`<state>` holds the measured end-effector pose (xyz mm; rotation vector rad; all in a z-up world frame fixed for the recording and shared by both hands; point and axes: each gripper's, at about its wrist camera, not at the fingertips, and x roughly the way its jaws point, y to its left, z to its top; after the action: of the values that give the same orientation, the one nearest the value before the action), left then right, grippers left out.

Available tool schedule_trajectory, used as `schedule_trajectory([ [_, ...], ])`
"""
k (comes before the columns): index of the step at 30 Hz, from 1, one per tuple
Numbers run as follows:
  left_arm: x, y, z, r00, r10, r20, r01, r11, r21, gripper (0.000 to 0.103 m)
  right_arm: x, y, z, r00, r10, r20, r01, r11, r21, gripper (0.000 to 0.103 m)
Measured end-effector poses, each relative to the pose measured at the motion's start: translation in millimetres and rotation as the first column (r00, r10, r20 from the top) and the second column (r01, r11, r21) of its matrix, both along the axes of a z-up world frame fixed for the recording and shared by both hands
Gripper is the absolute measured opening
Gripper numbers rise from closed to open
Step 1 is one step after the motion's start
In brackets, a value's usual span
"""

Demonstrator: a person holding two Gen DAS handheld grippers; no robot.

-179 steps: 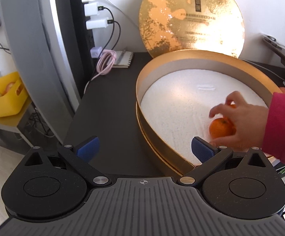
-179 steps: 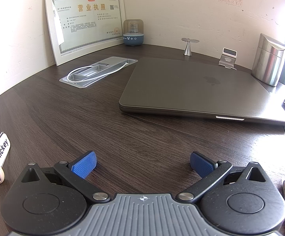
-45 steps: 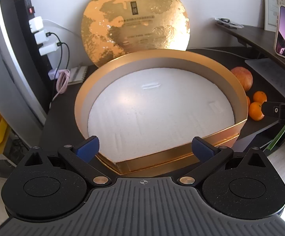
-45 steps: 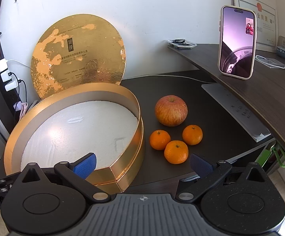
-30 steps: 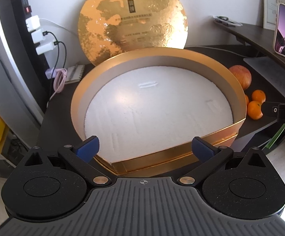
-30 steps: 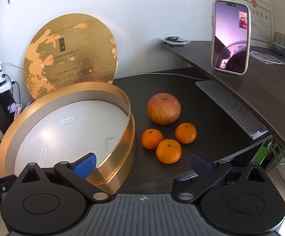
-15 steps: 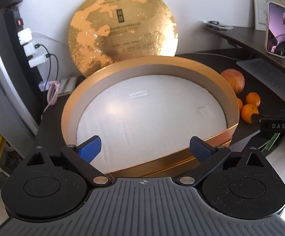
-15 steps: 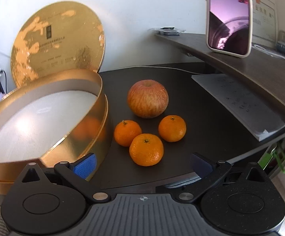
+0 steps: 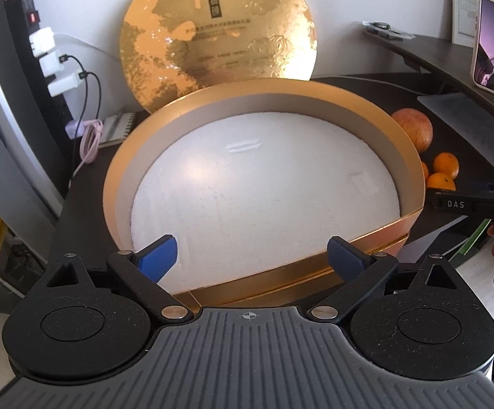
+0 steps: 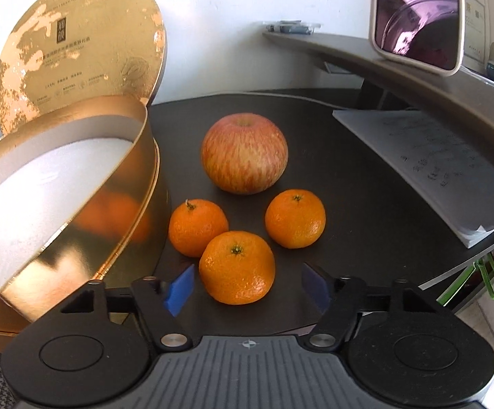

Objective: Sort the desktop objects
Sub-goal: 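Move the right gripper to a mandarin beside the apple and close on it, then carry the mandarin into the foam-lined box and open the right gripper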

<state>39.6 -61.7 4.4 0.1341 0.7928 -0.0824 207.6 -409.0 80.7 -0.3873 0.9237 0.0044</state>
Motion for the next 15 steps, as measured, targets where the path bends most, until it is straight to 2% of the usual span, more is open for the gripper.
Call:
schedule_trajectory([
  [1,-0.6,0.8,-1.3,1.000,0.002,-0.001,-0.002,1.000,0.001,0.098,0.4,0.4,-1.6,1.000,0.003,-0.005,-0.002,1.000,0.002,0.062],
  [3,-0.8,2.3,-2.8,1.000,0.004,-0.004,-0.004,1.000,0.001,0.098,1.2,1.1,-4.5,1.000,0.007,-0.015,-0.007,1.000,0.006,0.049],
  [7,-1.3,5.8,-4.1,1.000,0.010,-0.003,-0.010,1.000,0.004,0.098,-2.0,4.3,-2.2,1.000,-0.004,-0.006,0.004,1.000,0.007,0.048],
  [15,-6.4,16.1,-6.9,1.000,0.009,-0.002,-0.009,1.000,-0.017,0.098,-19.5,20.6,23.1,0.999,0.013,0.034,-0.012,1.000,-0.023,0.048],
])
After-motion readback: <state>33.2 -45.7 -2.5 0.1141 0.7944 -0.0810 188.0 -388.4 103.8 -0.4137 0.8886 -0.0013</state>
